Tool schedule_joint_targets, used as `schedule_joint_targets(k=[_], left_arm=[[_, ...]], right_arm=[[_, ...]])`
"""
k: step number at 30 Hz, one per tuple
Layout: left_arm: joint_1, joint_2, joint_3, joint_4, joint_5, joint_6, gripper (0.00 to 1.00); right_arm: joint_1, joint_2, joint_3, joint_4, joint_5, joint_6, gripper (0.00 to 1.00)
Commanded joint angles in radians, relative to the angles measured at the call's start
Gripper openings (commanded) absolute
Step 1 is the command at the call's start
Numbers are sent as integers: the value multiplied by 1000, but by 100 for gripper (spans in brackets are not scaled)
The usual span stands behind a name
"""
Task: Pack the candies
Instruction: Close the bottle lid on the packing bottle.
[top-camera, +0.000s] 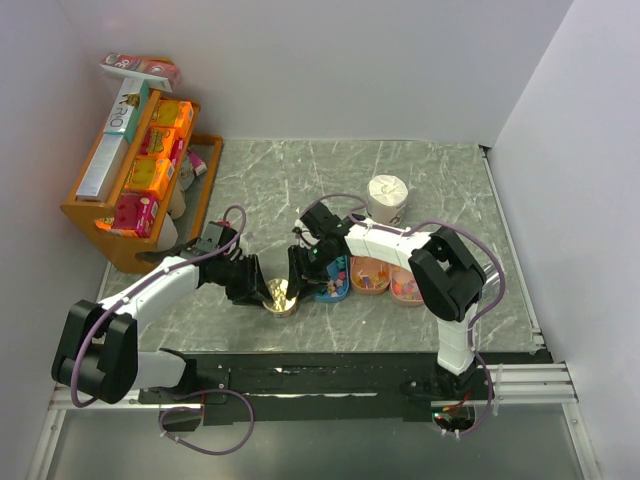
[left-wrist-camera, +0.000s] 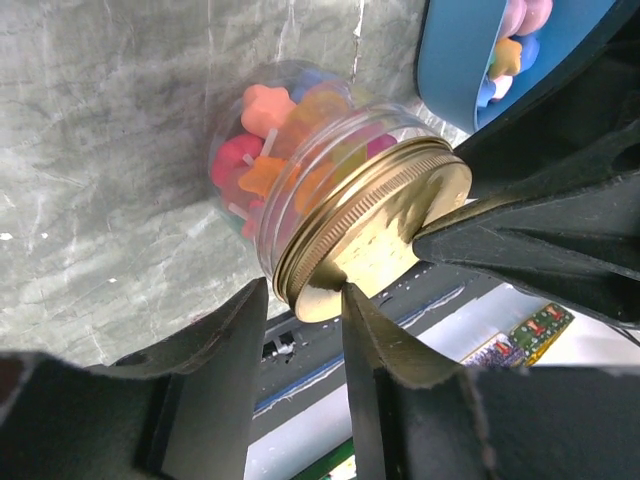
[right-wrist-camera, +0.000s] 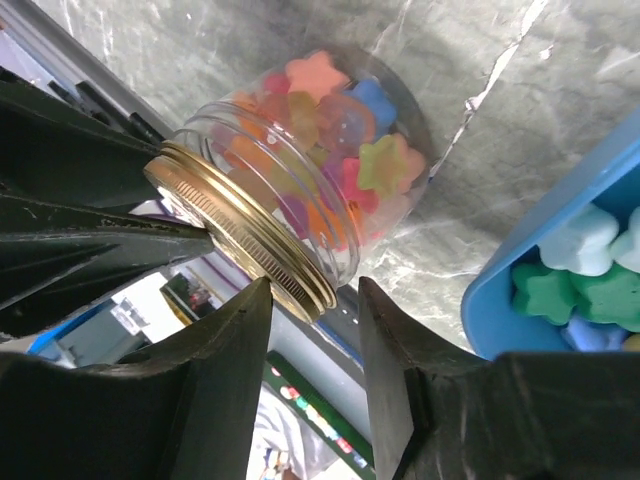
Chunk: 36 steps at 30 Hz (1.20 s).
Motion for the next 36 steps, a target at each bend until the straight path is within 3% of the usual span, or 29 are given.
schedule_joint_targets(k=[1,25,36], left_arm=[[-4,-22,38,27,-41,-11,41],[-4,-19,56,27,-136,-17,39],[-4,7,65,22,-162,-6,29]], right_arm=[[7,-56,15,-16,85,-33,48],[25,-95,15,-36,260,-55,47],[42,-95,35,-15,314,-38,45]])
